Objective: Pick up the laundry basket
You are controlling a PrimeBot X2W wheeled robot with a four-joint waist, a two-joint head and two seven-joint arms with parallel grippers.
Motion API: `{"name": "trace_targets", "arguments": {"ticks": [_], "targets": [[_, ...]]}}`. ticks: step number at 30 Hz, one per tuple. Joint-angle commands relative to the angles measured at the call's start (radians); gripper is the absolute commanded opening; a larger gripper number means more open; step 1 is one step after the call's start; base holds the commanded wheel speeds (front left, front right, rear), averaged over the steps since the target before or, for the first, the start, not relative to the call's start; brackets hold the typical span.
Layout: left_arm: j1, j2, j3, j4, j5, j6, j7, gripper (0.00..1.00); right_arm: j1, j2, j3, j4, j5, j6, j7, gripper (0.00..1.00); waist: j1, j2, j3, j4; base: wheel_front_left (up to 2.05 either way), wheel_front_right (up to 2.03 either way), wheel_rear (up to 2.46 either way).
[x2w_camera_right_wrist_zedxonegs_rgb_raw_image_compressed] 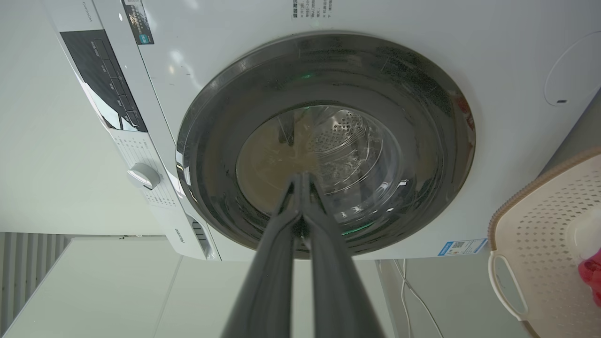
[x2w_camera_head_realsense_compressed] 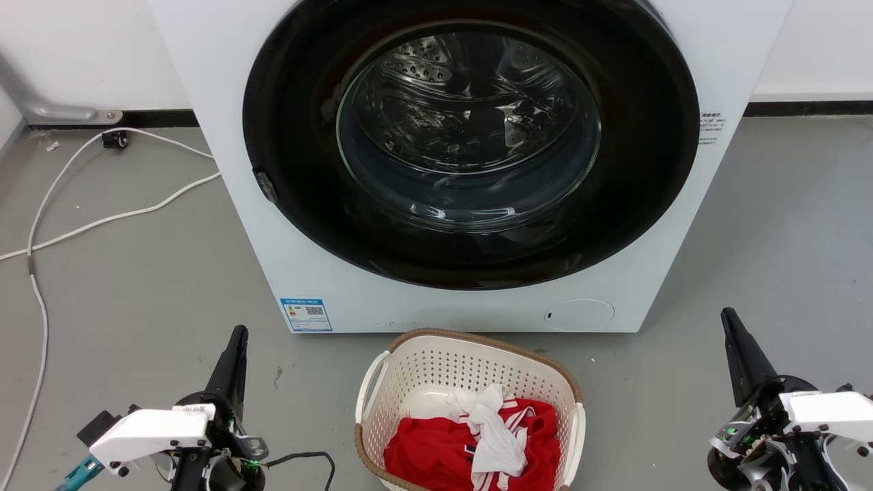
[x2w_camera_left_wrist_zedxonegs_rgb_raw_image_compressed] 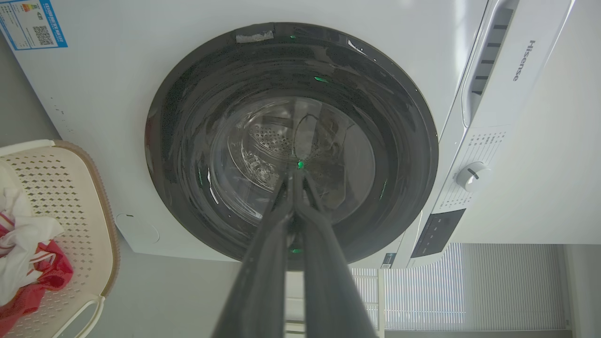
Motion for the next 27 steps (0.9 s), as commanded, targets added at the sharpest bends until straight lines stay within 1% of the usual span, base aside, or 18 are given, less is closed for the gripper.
{"name": "trace_targets", "arguments": {"ticks": [1, 27], "targets": [[-0.011, 0.000, 0.003, 0.001, 0.005, -0.003, 0.002, 0.00, -0.012, 0.004, -0.002, 0.001, -0.007, 0.000, 0.004, 0.00, 0.0000, 0.0000, 0.000, 0.000, 0.00, 0.00, 0.00], [-0.011, -0.001, 0.005, 0.001, 0.006, -0.003, 0.004, 0.00, -0.012, 0.005, -0.003, 0.001, -0.006, 0.000, 0.004, 0.00, 0.0000, 0.0000, 0.000, 0.000, 0.00, 0.00, 0.00]]}}
